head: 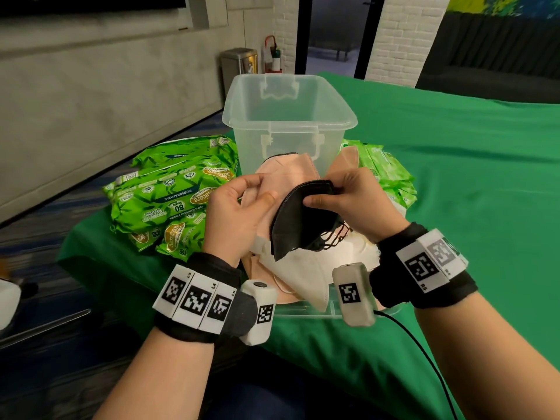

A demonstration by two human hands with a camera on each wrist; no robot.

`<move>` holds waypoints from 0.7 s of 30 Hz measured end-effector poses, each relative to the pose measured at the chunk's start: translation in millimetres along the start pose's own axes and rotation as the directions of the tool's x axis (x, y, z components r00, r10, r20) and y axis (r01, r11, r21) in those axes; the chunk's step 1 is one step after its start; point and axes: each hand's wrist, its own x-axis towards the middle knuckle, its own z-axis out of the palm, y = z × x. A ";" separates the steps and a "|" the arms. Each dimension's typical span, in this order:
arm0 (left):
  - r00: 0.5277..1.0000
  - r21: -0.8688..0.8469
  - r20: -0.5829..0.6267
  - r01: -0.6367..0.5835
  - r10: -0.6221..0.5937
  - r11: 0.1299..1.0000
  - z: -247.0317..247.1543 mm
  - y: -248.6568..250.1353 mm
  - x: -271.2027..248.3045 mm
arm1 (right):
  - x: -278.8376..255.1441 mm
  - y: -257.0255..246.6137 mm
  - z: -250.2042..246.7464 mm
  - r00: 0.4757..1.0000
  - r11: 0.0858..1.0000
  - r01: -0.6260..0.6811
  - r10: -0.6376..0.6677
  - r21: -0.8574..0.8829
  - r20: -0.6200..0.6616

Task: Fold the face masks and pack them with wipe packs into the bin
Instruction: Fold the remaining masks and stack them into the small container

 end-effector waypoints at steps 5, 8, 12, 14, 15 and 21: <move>0.997 -0.082 -0.017 0.069 -0.071 0.994 -9.5 -1.2 7.4 | 1.7 -0.3 -14.2 0.997 1.000 -0.012 0.010 -0.021 -0.077; 0.996 -0.094 -0.058 0.060 -0.065 0.994 -15.3 -2.4 11.8 | 1.8 -2.4 -28.1 0.993 0.999 -0.032 0.034 0.018 -0.111; 0.996 -0.070 -0.061 0.059 -0.063 0.996 -13.9 -4.4 13.5 | 3.7 -6.1 -33.9 0.979 0.999 -0.036 0.031 -0.017 -0.200; 0.998 -0.037 -0.054 0.042 -0.044 0.998 -11.5 -5.4 12.2 | 7.4 -6.0 -32.7 0.949 0.995 -0.042 0.013 -0.086 -0.316; 0.999 -0.012 -0.046 0.029 -0.029 1.000 -10.2 -5.7 11.3 | 9.1 -7.3 -30.5 0.942 0.994 -0.044 0.006 -0.104 -0.336; 0.992 -0.079 0.084 0.099 -0.092 0.992 2.7 1.2 2.1 | 2.7 -24.0 6.7 0.998 0.997 0.020 -0.015 -0.076 0.062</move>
